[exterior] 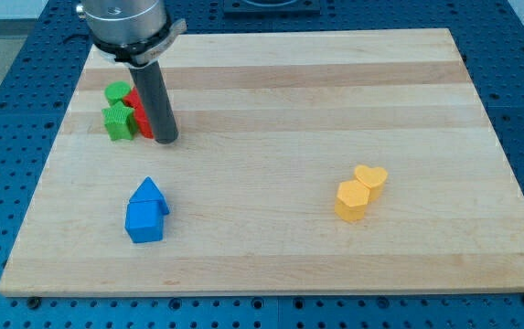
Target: Place the yellow hexagon at the bottom of the red circle
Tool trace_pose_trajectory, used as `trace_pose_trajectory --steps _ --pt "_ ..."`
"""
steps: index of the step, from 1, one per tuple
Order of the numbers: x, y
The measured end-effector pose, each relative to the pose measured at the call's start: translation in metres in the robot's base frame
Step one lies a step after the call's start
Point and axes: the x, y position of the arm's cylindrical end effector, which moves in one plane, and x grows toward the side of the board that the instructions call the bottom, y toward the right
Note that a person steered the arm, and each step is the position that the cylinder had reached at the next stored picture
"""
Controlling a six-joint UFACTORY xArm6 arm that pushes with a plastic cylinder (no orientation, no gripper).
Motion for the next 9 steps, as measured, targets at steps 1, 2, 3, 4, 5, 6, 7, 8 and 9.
trace_pose_trajectory --steps 1,2,3,4,5,6,7,8,9 --pt "0.0 -0.003" --pt "0.0 0.018" --pt "0.0 0.089" --pt "0.004 0.192" --pt "0.043 0.287" --pt "0.075 0.317" --pt "0.11 0.328" --pt "0.147 0.318" --pt "0.14 0.269"
